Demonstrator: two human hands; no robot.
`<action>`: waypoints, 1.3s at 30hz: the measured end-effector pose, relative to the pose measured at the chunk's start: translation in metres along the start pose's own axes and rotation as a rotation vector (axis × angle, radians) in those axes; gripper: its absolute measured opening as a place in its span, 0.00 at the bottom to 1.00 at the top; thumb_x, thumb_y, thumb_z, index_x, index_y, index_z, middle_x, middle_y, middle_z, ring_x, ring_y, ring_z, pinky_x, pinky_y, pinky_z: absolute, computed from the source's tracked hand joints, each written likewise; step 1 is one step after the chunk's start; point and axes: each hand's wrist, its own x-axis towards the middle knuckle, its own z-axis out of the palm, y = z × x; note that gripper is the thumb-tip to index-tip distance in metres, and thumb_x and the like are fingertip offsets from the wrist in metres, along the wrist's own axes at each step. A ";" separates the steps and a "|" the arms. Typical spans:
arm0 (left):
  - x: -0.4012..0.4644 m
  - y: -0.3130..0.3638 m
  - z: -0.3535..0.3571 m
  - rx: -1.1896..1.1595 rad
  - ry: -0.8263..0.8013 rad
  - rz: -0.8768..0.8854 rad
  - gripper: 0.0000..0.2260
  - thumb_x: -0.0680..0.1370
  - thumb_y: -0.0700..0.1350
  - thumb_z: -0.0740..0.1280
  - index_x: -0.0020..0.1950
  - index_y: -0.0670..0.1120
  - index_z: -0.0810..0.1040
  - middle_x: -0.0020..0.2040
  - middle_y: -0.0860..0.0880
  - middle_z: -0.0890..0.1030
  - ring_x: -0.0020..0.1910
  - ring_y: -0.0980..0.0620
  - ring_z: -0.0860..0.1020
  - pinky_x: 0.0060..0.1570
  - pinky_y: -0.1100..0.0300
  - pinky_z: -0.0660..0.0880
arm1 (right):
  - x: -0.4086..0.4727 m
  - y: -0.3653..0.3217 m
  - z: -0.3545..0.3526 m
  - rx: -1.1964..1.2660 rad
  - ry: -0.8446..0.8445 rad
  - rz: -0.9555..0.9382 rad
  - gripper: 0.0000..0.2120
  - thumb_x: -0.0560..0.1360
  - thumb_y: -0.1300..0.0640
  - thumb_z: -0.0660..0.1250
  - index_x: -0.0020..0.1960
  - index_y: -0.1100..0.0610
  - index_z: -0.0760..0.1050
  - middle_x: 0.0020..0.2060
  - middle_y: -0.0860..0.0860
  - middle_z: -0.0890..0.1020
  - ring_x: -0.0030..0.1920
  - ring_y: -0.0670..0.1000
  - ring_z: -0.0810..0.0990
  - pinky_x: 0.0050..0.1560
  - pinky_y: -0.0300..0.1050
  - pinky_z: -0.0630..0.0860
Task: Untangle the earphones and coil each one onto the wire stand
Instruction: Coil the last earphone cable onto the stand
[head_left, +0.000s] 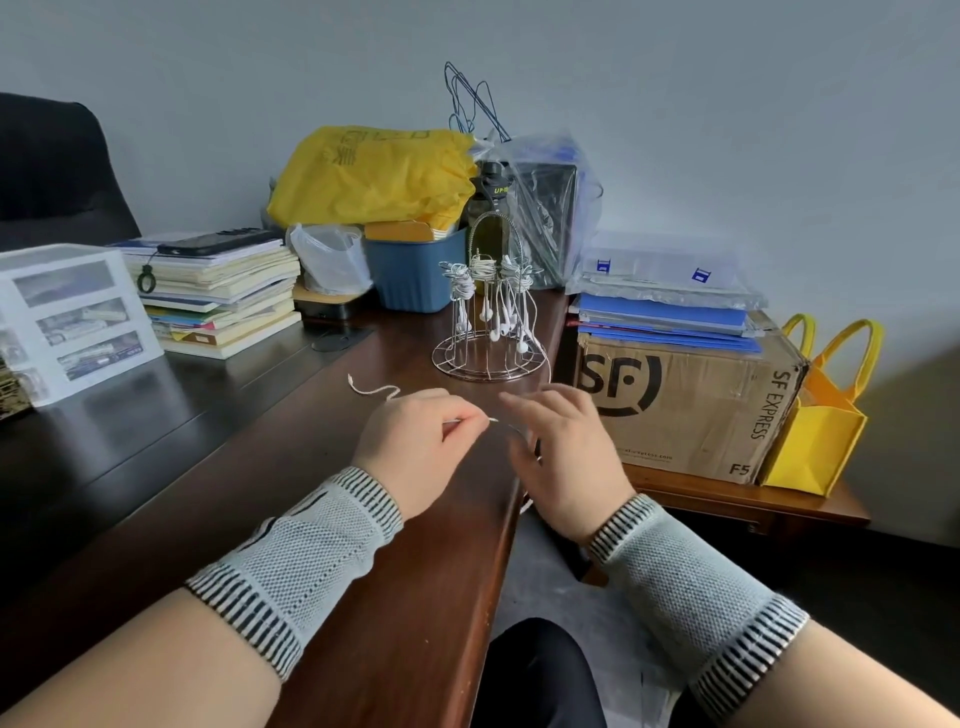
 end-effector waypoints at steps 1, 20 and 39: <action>-0.001 0.003 0.001 -0.016 -0.003 0.026 0.06 0.77 0.49 0.69 0.42 0.54 0.85 0.33 0.56 0.77 0.35 0.57 0.76 0.40 0.59 0.72 | 0.001 -0.004 0.002 0.005 -0.001 -0.020 0.13 0.74 0.60 0.67 0.58 0.56 0.81 0.50 0.52 0.83 0.57 0.57 0.74 0.58 0.51 0.72; 0.011 -0.036 -0.020 0.087 0.063 -0.313 0.09 0.79 0.51 0.66 0.48 0.51 0.85 0.45 0.53 0.84 0.46 0.50 0.79 0.46 0.58 0.74 | 0.007 0.041 -0.009 0.061 0.186 0.437 0.10 0.79 0.56 0.62 0.49 0.57 0.82 0.46 0.54 0.83 0.49 0.56 0.78 0.51 0.49 0.76; 0.003 0.003 -0.007 0.020 -0.011 0.048 0.07 0.77 0.50 0.68 0.43 0.54 0.86 0.36 0.56 0.79 0.38 0.57 0.77 0.41 0.59 0.74 | 0.007 -0.007 0.003 0.086 0.138 0.015 0.09 0.75 0.58 0.65 0.47 0.58 0.84 0.36 0.52 0.83 0.38 0.53 0.78 0.40 0.41 0.72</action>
